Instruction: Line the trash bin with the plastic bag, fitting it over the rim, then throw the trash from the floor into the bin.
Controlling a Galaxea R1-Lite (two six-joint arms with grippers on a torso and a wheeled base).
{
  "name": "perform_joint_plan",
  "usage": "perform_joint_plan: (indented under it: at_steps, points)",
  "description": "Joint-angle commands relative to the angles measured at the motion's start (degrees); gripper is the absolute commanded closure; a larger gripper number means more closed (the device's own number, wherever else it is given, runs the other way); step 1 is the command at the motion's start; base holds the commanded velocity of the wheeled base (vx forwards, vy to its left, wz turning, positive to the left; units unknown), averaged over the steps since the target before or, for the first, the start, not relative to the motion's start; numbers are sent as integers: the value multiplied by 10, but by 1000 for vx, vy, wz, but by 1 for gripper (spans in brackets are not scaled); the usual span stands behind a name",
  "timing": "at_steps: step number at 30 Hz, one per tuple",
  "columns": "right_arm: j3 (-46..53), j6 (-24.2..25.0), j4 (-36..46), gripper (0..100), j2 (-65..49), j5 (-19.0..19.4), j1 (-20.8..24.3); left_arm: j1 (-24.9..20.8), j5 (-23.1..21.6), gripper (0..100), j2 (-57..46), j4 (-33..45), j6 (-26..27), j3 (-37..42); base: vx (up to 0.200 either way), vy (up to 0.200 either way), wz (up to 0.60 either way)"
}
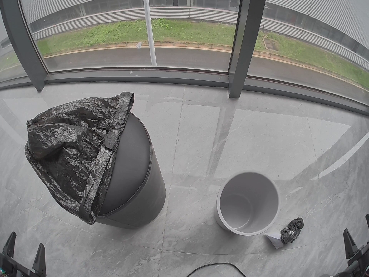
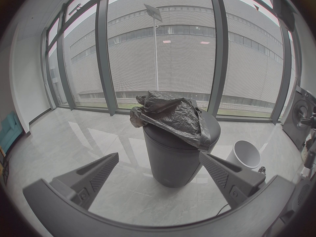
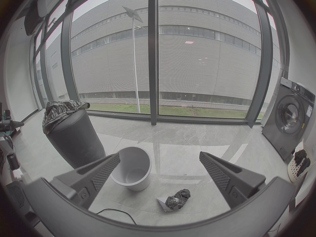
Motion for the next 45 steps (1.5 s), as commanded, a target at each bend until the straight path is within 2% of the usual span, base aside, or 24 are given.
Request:
perform_joint_plan:
  at_steps: [1, 15, 16, 17, 19, 21, 23, 25, 29, 32, 36, 39, 41, 42, 44, 45]
  points:
    - [9, 1, 0, 0, -8, 0, 0, -2, -1, 0, -6, 1, 0, 10, 0, 0, 0]
    - [9, -1, 0, 0, 23, 0, 11, -3, -6, 0, -2, -1, -8, 9, 0, 0, 0]
    - [9, -1, 0, 0, 29, -1, 13, -3, -8, 0, -2, -1, -4, 9, 0, 0, 0]
    - [9, -1, 0, 0, 45, 0, 19, -3, -37, 0, -2, -11, 7, 0, 0, 0, 0]
    - [9, -1, 0, 0, 58, 0, 20, -4, -67, 0, 70, -55, -15, -70, 0, 0, 0]
    - [9, -1, 0, 0, 76, 0, 19, -20, -71, 0, 223, -135, -84, -167, 0, 0, 0]
    - [9, 0, 0, 0, 93, -1, 15, -34, -75, 0, 333, -167, -161, -244, 0, 0, 0]
    - [9, 0, -1, 0, 99, 0, 10, -44, -86, 0, 389, -167, -175, -267, 0, 0, 0]
    - [9, 0, -1, 0, 111, -1, 5, -85, -180, 0, 474, -165, -158, -257, 0, 0, 0]
    - [9, 0, -1, 0, 110, -1, 5, -124, -217, 0, 502, -162, -154, -245, 0, 0, 0]
    - [9, 0, -1, 0, 107, -1, 4, -169, -220, 0, 504, -104, -163, -239, 0, 0, 0]
    - [9, 0, -1, 0, 101, -1, 3, -173, -211, 0, 502, -55, -153, -239, 0, 0, 0]
    - [9, 0, -1, 0, 97, -1, 3, -172, -197, 0, 503, -45, -140, -241, 0, 0, 0]
    - [9, 0, -1, 0, 91, -1, 3, -172, -172, 0, 505, -41, -119, -243, 0, 0, 0]
    - [9, -1, -1, 0, 85, -1, 3, -172, -149, 0, 508, -40, -91, -247, 0, 0, 0]
    - [9, -1, -1, 0, 85, -1, 3, -172, -149, 0, 508, -40, -91, -247, 0, 0, 0]
